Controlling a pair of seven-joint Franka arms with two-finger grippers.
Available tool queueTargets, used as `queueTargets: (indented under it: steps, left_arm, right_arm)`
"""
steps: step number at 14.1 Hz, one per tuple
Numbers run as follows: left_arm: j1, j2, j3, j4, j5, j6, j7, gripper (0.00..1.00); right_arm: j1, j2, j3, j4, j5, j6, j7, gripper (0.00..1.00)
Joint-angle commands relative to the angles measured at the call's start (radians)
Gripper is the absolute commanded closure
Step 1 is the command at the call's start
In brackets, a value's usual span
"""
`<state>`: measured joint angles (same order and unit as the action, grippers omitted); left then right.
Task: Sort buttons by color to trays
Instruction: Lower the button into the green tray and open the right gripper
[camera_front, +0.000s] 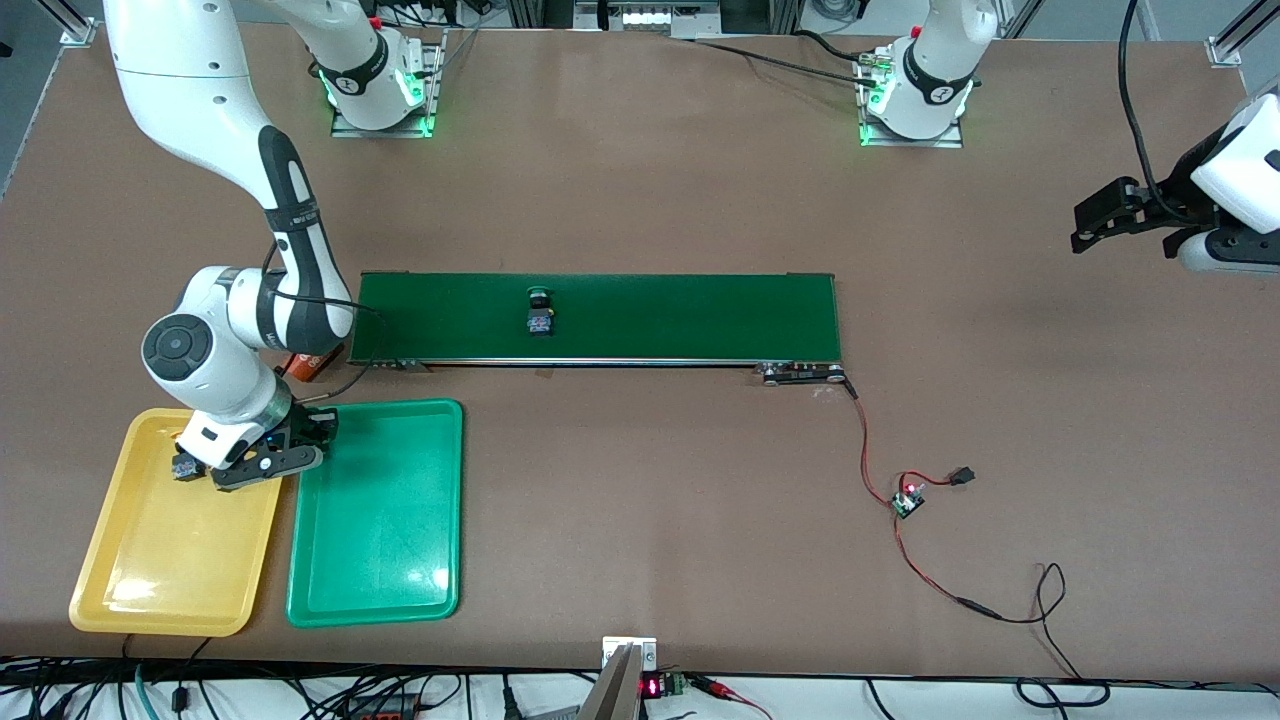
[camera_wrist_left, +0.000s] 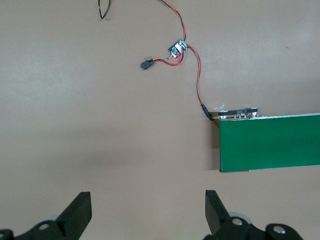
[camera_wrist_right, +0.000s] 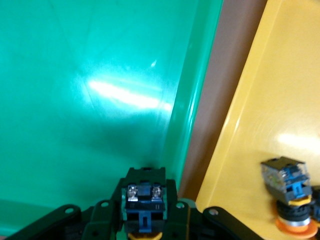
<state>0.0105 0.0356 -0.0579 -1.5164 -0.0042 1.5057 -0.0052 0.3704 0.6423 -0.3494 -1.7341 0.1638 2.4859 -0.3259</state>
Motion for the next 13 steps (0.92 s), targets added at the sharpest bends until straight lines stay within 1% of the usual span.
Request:
queueTargets:
  steps: [1,3,5,6,7,8,9,10,11,12,13]
  left_arm:
    - [-0.001,0.014,-0.002,0.033,0.004,-0.042,0.008,0.00]
    - [0.002,0.014,-0.002,0.032,0.004,-0.042,0.008,0.00]
    - [0.003,0.014,-0.002,0.032,0.004,-0.044,0.008,0.00]
    - [0.003,0.014,-0.002,0.032,0.004,-0.044,0.008,0.00]
    - [0.003,0.014,-0.002,0.032,0.004,-0.044,0.008,0.00]
    - [0.003,0.014,-0.002,0.032,0.004,-0.044,0.008,0.00]
    - [0.003,0.014,-0.002,0.030,0.004,-0.045,0.008,0.00]
    - [0.005,0.014,-0.002,0.030,0.004,-0.045,0.008,0.00]
    - [0.005,0.014,-0.002,0.028,0.004,-0.045,0.008,0.00]
    - [0.005,0.014,-0.002,0.028,0.004,-0.045,0.008,0.00]
    - [0.005,0.014,-0.002,0.028,0.004,-0.045,0.008,0.00]
  right_arm:
    - [-0.005,0.019,0.009,0.053,0.048,-0.005,-0.019,0.95]
    - [0.004,0.052,0.010,0.080,0.098,0.002,-0.019,0.95]
    - [0.013,0.071,0.010,0.088,0.125,0.031,-0.019,0.92]
    - [0.015,0.080,0.010,0.087,0.126,0.044,-0.019,0.87]
    - [0.013,0.086,0.012,0.087,0.126,0.051,-0.019,0.79]
    - [0.015,0.095,0.012,0.087,0.126,0.062,-0.019,0.64]
    - [0.013,0.100,0.012,0.087,0.129,0.077,-0.019,0.58]
    - [0.013,0.106,0.010,0.087,0.137,0.088,-0.019,0.41]
    - [0.015,0.108,0.012,0.087,0.148,0.090,-0.019,0.30]
    - [0.015,0.106,0.012,0.084,0.154,0.090,-0.019,0.24]
    - [0.016,0.103,0.012,0.082,0.154,0.090,-0.019,0.23]
